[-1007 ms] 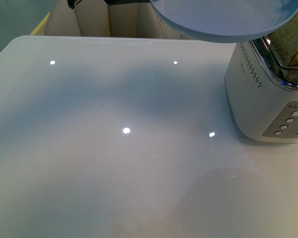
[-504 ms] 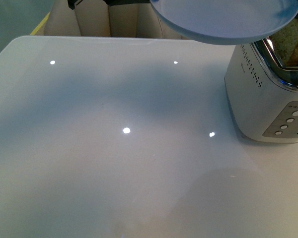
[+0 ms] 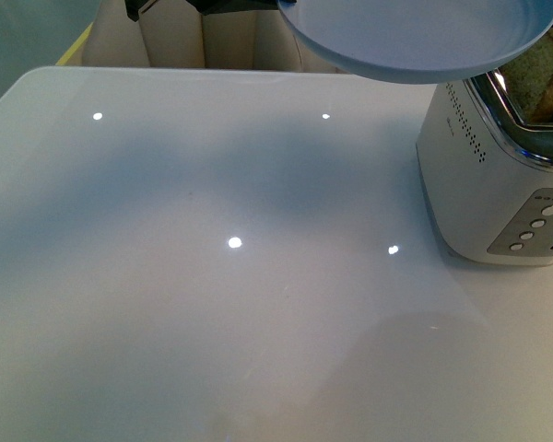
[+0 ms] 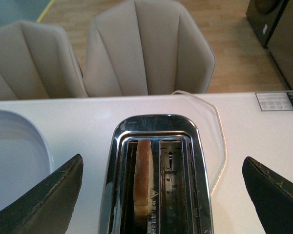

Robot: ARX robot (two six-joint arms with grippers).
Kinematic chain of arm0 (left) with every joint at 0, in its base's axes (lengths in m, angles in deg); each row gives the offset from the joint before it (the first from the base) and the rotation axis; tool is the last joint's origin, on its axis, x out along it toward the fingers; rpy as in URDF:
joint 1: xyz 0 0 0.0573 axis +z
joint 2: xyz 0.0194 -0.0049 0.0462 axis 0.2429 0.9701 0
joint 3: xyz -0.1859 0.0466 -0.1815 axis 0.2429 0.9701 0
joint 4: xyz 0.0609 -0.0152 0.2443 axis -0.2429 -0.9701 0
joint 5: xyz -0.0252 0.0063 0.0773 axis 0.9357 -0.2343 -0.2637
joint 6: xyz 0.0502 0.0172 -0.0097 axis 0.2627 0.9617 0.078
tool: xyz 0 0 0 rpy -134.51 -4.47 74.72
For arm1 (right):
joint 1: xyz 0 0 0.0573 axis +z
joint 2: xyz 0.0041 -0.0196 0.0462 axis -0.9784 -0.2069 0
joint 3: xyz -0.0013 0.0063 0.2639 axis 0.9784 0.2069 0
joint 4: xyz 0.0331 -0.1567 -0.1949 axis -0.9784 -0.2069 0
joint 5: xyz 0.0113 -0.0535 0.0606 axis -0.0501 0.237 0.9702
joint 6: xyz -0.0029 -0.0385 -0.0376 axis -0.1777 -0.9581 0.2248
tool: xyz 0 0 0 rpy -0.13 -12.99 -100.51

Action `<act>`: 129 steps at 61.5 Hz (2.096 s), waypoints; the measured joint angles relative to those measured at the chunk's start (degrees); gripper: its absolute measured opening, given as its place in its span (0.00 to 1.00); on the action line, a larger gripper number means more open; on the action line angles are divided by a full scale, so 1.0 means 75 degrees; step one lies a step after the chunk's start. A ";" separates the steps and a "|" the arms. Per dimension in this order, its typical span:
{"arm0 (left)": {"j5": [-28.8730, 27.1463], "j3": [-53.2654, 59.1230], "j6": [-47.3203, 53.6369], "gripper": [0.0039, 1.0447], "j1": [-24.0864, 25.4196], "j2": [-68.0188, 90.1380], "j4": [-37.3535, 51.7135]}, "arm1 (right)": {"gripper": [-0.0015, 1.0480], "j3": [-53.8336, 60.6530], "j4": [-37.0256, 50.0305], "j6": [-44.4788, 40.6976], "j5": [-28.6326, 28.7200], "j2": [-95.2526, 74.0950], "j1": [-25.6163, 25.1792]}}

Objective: Left arm holds plate, right arm toasts bread

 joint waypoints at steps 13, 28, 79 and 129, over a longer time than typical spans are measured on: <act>0.0000 0.0003 0.0000 0.03 -0.0012 0.0000 0.0020 | 0.92 0.0254 0.0175 0.0035 0.0003 0.0688 -0.0111; -0.0006 0.0087 0.0006 0.03 -0.0012 0.0000 0.0020 | 0.60 0.2463 0.3541 -0.0152 -0.0187 0.1349 0.0015; -0.0154 0.0125 0.0070 0.03 -0.0003 -0.0012 -0.0087 | 0.02 0.6551 0.4229 -0.0227 -0.0772 0.4663 0.0600; -0.0181 0.0134 0.0093 0.03 -0.0050 -0.0012 -0.0087 | 0.02 0.7428 0.2419 -0.0230 -0.0775 0.7548 0.0606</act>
